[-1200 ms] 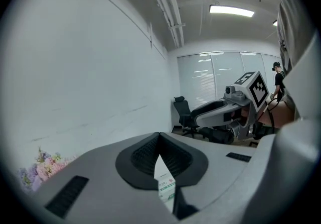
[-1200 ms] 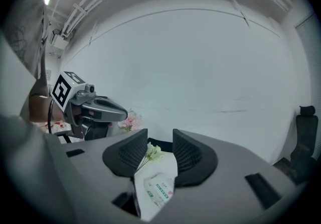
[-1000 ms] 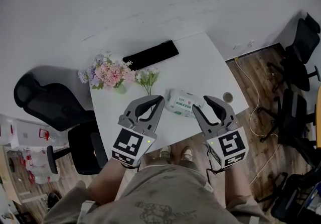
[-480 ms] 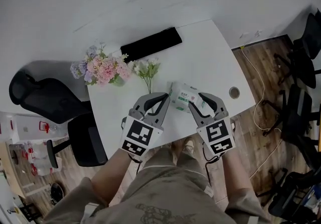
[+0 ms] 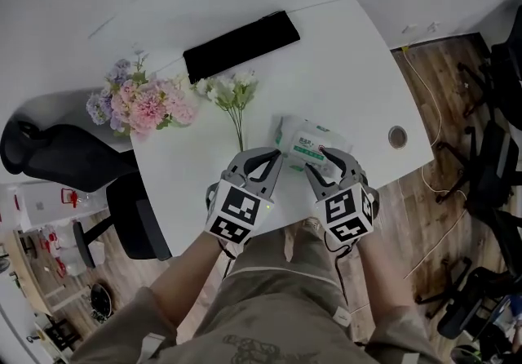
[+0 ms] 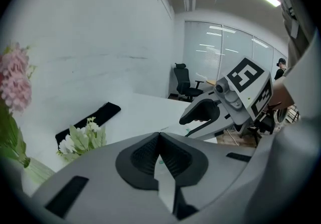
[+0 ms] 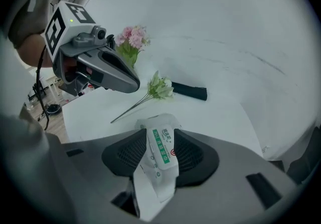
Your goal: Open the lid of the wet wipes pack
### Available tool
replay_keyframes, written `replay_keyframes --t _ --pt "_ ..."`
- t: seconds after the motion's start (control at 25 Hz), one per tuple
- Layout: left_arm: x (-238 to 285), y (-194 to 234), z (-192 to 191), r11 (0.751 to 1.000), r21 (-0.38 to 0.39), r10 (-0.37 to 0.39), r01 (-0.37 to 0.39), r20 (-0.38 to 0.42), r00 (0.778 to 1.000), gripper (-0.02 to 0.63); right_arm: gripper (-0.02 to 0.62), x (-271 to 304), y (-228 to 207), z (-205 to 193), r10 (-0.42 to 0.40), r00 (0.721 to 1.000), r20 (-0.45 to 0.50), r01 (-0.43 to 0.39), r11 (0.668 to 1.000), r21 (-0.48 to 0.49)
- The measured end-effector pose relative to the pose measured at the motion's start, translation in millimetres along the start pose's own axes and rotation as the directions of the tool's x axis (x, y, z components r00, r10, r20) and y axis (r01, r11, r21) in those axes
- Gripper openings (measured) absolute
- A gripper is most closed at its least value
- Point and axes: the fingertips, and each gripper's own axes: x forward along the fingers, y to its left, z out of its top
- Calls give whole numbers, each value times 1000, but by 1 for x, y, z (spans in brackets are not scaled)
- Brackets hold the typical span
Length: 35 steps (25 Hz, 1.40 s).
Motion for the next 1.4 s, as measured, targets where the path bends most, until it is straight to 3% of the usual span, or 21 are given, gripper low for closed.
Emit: replay_keyframes --t 0.2,0.44,0.64,1.0,1.2,1.4 --pt "24 -4 -33 1000 12 -24 25 -76 997 17 189 24 9 -19 16 998 -55 -18 999 -36" --pt "52 -11 -62 997 36 -68 74 -143 987 17 189 40 10 -35 -23 993 -117 8 991 -131" --pt "65 -13 -79 995 18 -96 100 -172 980 17 184 46 11 -38 -48 992 -114 24 980 -198" --pt "73 -13 -86 994 -21 -107 105 -182 977 17 95 40 11 -29 -37 996 -80 23 984 -176" --pt "73 -14 -87 992 -34 -125 121 -194 973 17 55 20 -12 -1 -107 994 24 109 985 -137" --pt "72 -15 -88 991 -44 -129 123 -188 974 17 52 24 -44 10 -156 987 47 161 980 -113"
